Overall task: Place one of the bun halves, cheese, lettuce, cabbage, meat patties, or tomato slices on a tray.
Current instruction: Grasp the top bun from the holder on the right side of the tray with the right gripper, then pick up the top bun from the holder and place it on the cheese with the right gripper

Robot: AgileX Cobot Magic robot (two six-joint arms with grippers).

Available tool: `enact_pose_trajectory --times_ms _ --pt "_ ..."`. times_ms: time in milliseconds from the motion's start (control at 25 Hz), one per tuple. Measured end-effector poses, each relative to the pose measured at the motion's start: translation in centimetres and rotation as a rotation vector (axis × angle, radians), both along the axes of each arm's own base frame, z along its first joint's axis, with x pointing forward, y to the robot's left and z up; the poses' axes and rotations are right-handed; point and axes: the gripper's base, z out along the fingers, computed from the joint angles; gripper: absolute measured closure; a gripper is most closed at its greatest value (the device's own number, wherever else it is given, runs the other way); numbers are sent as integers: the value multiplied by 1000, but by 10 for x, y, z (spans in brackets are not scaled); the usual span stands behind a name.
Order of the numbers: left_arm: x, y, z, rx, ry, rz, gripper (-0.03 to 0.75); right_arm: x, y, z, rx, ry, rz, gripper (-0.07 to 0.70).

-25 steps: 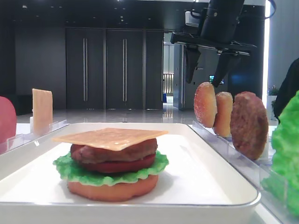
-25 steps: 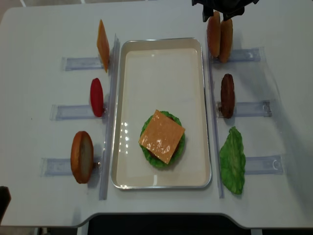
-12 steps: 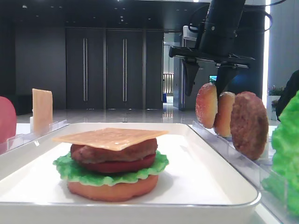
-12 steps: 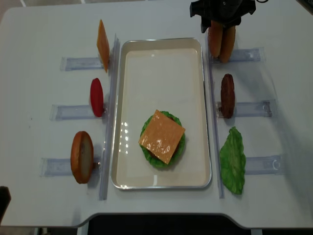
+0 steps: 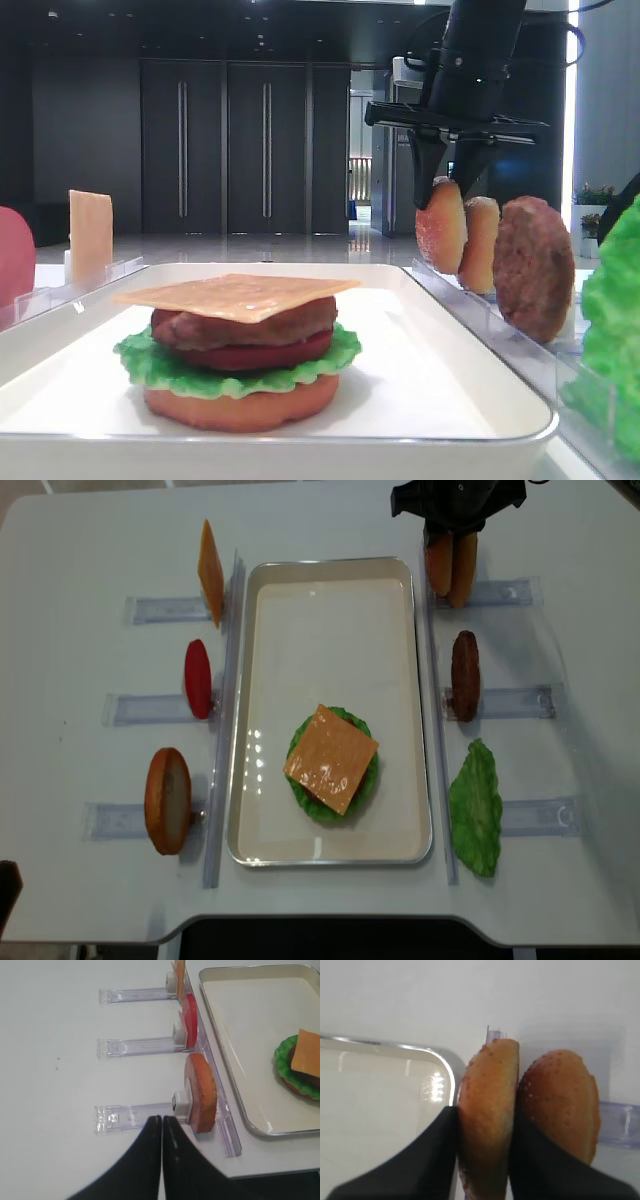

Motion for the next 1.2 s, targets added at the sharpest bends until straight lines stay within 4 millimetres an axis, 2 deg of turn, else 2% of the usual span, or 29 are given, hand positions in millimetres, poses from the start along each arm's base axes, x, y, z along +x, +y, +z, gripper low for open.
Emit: enact_pose_trajectory --times_ms 440,560,1000,1200 --pt "0 0 0 0 0 0 722 -5 1 -1 14 56 -15 416" --pt "0 0 0 0 0 0 722 -7 1 5 33 61 -22 419" --pt "0 0 0 0 0 0 722 -24 2 64 126 33 -18 419" --pt "0 0 0 0 0 0 722 -38 3 77 165 99 10 419"
